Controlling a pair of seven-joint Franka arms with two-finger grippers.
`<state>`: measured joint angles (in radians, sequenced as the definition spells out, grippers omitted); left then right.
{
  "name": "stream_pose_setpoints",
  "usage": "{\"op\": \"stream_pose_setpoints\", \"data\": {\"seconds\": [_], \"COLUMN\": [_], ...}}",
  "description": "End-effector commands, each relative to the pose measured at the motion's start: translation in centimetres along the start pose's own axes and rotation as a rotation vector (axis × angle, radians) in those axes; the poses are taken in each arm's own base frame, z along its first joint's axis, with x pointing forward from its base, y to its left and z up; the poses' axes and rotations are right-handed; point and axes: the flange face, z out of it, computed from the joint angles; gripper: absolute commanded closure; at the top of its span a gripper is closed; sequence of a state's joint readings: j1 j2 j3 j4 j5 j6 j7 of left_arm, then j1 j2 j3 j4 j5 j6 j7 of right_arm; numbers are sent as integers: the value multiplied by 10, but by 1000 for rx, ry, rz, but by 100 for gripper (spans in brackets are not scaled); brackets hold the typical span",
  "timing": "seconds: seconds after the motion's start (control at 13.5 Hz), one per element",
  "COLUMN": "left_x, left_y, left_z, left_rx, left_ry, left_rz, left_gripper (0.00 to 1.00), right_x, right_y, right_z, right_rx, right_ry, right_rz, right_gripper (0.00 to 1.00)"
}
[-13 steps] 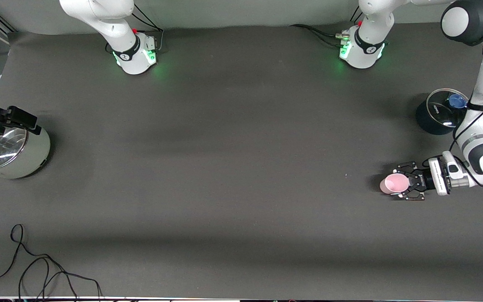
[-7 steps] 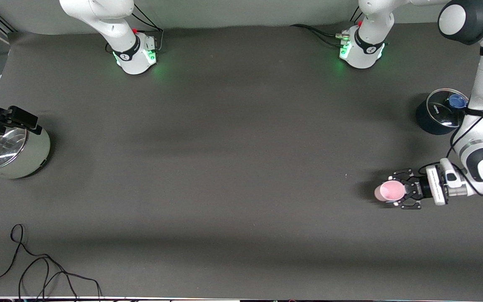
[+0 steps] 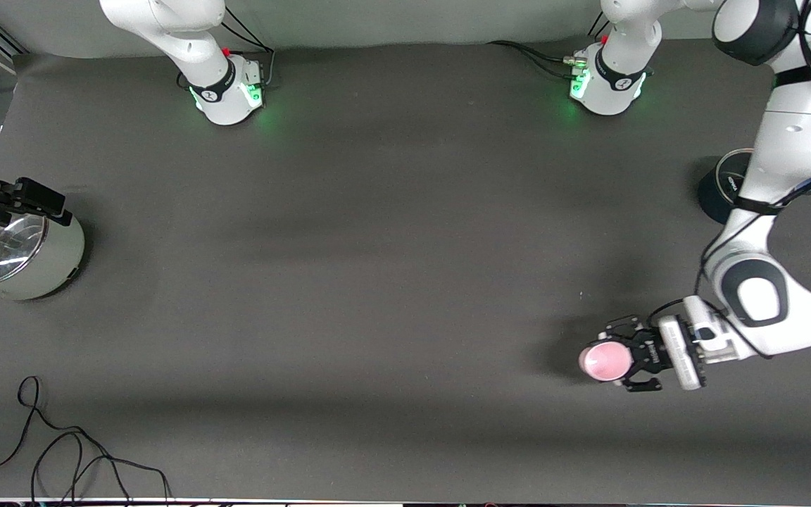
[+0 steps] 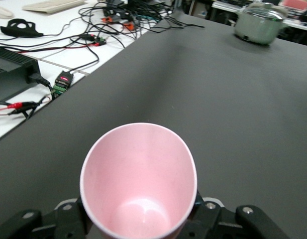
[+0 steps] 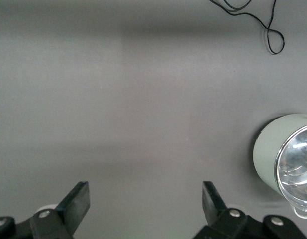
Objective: Transfer pink cup from left to right arm
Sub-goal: 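Lift the pink cup with the left gripper toward the table middle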
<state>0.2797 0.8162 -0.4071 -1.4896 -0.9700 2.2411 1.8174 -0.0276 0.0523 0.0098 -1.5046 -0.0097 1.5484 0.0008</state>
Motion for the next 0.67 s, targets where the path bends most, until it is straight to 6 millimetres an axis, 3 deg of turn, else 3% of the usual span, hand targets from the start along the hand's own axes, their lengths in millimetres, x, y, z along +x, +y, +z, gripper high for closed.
{"op": "stream_pose_setpoints", "data": {"seconds": [0.0, 0.15, 0.37, 0.59], "left_x": [59, 99, 142, 189], "left_y": [18, 46, 82, 142], "left_z": [47, 90, 129, 176], "left_rx": [88, 163, 244, 344], "left_ry": [29, 36, 53, 89], "left_rz": [-74, -142, -257, -314], "left_gripper": [100, 100, 100, 100], "right_x": [-4, -3, -4, -3], "right_y": [-5, -5, -4, -5], "right_z": [-5, -4, -6, -4], "right_rx": [5, 5, 5, 6], "right_ry": [-2, -4, 1, -1], "right_rz": [-13, -13, -11, -13], "right_gripper": [0, 0, 0, 0]}}
